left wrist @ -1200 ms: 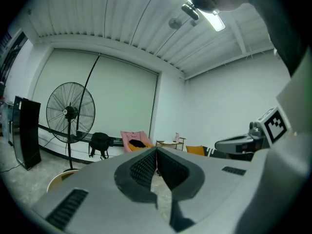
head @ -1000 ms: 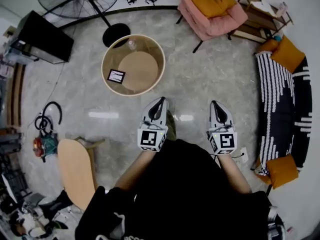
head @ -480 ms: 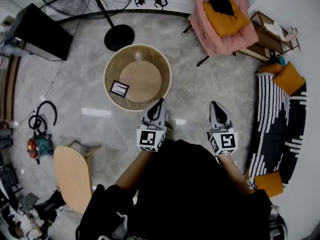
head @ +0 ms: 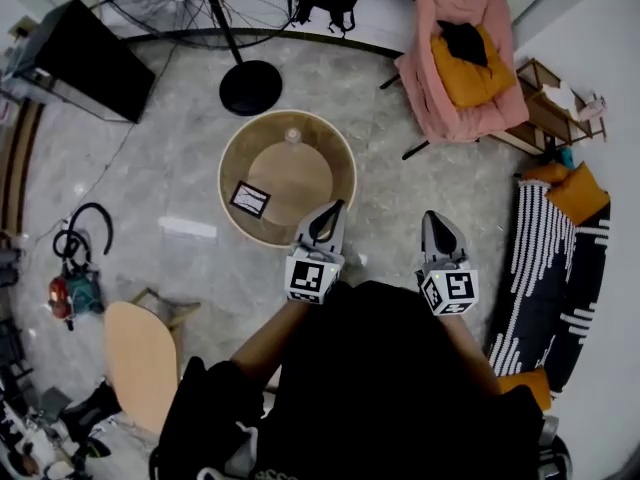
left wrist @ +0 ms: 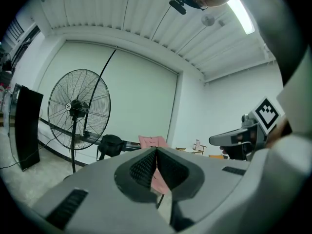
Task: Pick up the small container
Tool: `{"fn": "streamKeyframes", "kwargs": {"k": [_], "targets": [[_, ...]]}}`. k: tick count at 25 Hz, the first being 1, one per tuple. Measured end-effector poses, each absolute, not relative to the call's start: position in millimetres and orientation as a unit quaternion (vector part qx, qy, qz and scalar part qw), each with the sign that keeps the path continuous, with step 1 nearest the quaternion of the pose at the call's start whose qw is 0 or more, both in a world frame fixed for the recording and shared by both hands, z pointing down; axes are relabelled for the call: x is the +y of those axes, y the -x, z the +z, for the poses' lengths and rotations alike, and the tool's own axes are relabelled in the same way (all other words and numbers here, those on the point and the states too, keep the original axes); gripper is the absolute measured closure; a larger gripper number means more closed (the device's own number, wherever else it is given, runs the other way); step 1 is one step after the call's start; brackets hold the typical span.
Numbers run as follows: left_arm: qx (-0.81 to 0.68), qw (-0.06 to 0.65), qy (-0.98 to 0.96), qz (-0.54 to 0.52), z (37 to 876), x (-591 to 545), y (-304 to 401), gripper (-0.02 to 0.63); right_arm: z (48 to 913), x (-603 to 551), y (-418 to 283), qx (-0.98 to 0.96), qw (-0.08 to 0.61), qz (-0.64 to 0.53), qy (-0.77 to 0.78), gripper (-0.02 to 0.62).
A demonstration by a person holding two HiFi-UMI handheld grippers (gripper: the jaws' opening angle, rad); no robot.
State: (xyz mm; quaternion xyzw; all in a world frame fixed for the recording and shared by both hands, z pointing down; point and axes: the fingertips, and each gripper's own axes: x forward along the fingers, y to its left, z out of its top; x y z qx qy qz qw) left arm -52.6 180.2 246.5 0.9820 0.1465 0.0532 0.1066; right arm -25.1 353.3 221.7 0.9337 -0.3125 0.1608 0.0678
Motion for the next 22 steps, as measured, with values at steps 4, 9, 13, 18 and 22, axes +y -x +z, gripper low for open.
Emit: {"fn": "streamKeyframes", "kwargs": {"k": [4,9,13,18,22], "targets": [[0.131,0.101,-0.985,0.047,243.9,165.7,54.6,0.586,210.4,338.7,19.8,-0.334,0.087,0.150,-0.927,0.578],[0.090,0.117,-0.987,0.057,259.4,127.1,34.1,0.586,216.4,306.6,-17.6,-0.348,0.087,0.151,-0.921,0.578],[0.052,0.118,-0.990,0.062,272.0,92.4,11.5,0.586,236.4,260.5,-43.3,-0.395,0.097,0.163,-0.899,0.578],[0.000,0.120,-0.990,0.073,292.2,83.0,-10.5,0.586,260.2,238.4,-85.1,-0.442,0.086,0.174,-0.876,0.578],[-0.092,0.119,-0.984,0.090,314.3,61.2,-38.5,0.586,276.0,193.5,-150.0,-0.520,0.084,0.168,-0.833,0.578]]}}
